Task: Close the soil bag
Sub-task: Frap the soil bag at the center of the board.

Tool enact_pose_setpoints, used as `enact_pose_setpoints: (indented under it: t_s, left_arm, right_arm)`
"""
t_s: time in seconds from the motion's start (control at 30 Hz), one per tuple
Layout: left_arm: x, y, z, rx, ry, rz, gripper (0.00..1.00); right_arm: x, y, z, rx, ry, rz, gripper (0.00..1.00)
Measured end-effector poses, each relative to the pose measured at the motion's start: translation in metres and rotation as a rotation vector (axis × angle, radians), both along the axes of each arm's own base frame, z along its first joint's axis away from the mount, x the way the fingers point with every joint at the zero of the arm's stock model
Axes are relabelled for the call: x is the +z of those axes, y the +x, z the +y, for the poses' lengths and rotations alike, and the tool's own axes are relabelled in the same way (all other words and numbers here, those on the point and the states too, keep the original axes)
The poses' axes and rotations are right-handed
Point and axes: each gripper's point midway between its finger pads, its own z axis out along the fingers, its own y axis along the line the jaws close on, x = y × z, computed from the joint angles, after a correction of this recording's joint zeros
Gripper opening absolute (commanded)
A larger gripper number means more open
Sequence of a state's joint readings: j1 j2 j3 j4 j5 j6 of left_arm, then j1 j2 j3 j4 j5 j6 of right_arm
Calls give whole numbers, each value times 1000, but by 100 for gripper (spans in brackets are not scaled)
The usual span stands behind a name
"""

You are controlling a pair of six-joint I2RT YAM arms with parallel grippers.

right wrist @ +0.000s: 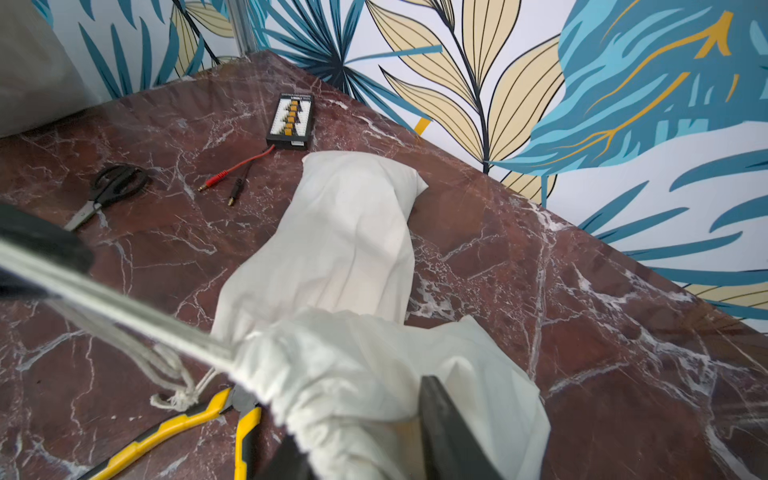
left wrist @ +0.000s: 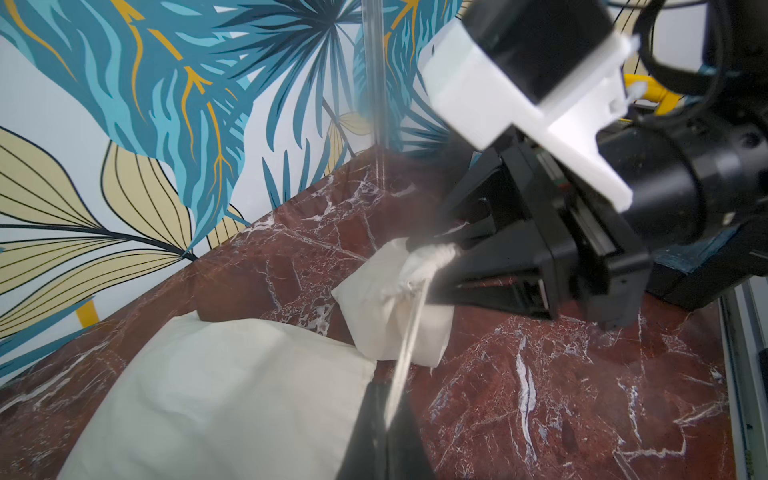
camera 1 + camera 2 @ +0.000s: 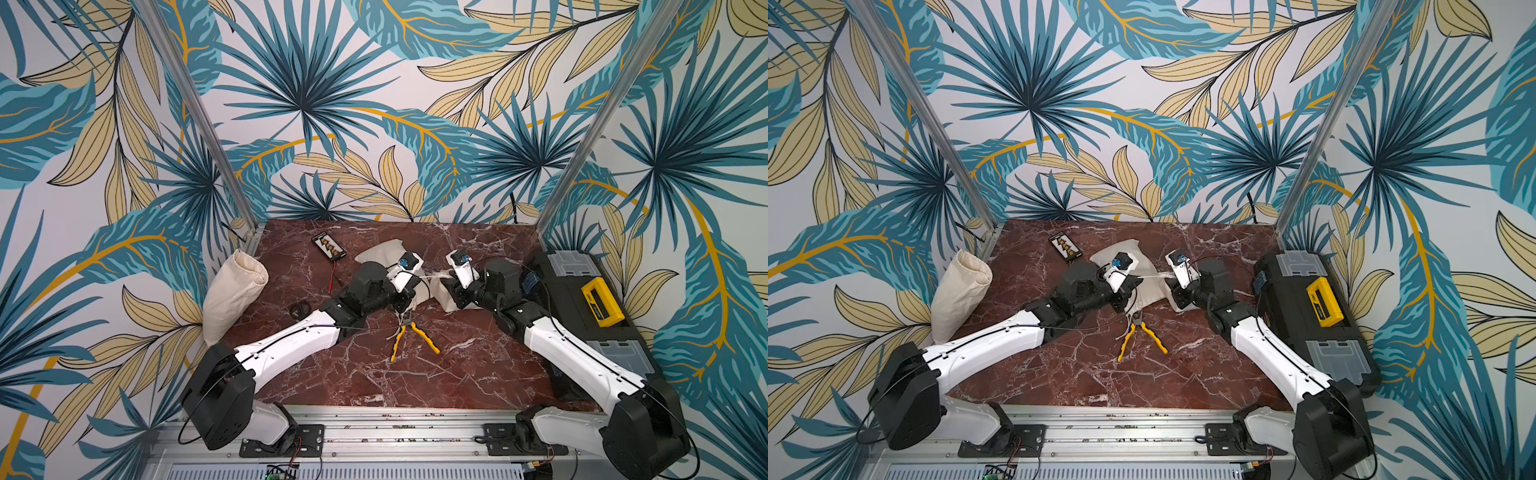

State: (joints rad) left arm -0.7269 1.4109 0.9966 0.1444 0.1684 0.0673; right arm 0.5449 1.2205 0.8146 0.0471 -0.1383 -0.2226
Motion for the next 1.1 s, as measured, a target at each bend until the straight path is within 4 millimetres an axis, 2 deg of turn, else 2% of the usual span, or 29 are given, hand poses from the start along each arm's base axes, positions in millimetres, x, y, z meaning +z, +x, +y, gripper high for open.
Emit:
enact_pose_setpoints:
  t_s: [0.07,0.13,0.33,0.53,0.63,0.77,0.97,1.1]
  left_arm:
    - [9,-3,1,-2,-21,-6,0]
    - [15,-5,1,-10,-38,-4,0]
    - [15,-10,-2,-30,-54,22,0]
    - [18,-12,-1,-27,-64,25,0]
    - [20,-13,0,-26,-66,22,0]
    - [22,-11,4,-3,-56,25,0]
    - [18,-6,11,49,-27,38,0]
    - [20,-5,11,51,-29,37,0]
  right_arm:
    - [3,-9,7,27,24,-18,59]
    - [15,-13,18,54,59,-58,62]
    - [46,-18,48,143,132,-144,63]
    - [54,-12,65,192,135,-155,50]
    - [54,-11,69,204,125,-151,49]
    - [46,-15,70,227,102,-129,53]
    - [44,-30,59,244,68,-143,56]
    - [44,-35,62,283,64,-141,56]
